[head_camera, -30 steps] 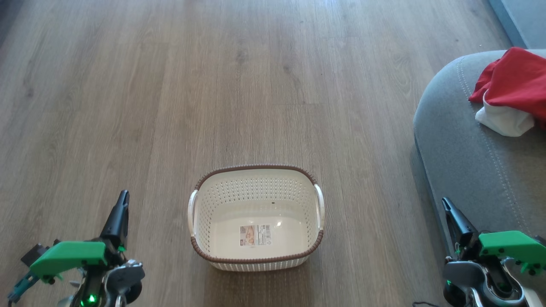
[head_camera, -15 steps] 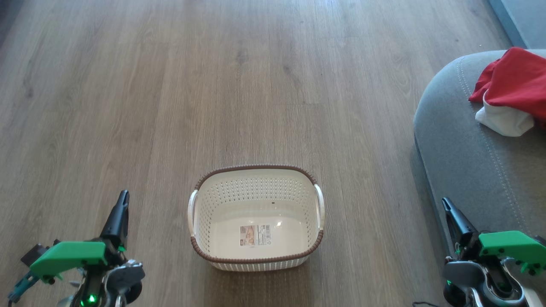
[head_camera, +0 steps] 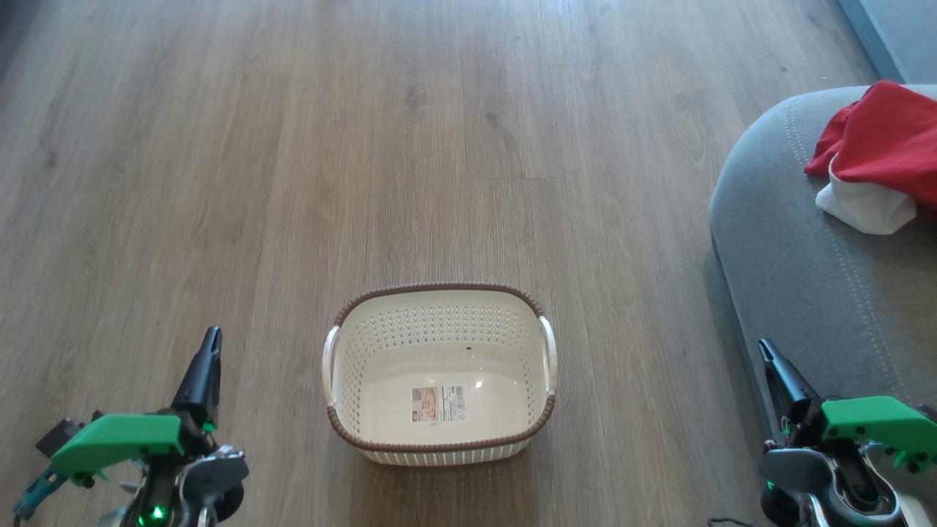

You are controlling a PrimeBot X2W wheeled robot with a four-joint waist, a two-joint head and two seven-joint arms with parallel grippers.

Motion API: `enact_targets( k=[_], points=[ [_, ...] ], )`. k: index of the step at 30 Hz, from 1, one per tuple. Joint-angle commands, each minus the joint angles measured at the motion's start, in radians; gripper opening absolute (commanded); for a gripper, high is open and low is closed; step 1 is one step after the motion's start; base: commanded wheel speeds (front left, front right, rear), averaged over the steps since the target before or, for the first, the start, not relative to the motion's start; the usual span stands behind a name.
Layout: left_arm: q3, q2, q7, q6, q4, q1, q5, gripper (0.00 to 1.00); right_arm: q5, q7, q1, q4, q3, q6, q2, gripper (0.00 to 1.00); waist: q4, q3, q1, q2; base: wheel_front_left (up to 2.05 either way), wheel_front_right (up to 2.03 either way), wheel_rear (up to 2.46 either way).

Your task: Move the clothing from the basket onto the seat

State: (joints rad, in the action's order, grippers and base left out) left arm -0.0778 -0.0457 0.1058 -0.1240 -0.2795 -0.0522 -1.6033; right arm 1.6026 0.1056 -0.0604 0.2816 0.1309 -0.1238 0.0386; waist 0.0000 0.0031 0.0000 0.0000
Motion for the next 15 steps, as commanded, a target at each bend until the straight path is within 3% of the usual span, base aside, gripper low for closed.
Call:
enact_targets(
  k=[1, 15],
  points=[
    [-0.037, -0.005, 0.008, -0.007, 0.034, -0.056, -0.004, 0.0, 0.006, 0.008, -0.047, -0.037, -0.017, -0.007, 0.012, 0.0, 0.0, 0.0, 0.0, 0.0, 0.0, 0.0, 0.0],
    [-0.037, -0.005, 0.008, -0.007, 0.034, -0.056, -0.005, 0.0, 0.006, 0.008, -0.047, -0.037, -0.017, -0.007, 0.012, 0.0, 0.0, 0.0, 0.0, 0.0, 0.0, 0.0, 0.0]
  ],
)
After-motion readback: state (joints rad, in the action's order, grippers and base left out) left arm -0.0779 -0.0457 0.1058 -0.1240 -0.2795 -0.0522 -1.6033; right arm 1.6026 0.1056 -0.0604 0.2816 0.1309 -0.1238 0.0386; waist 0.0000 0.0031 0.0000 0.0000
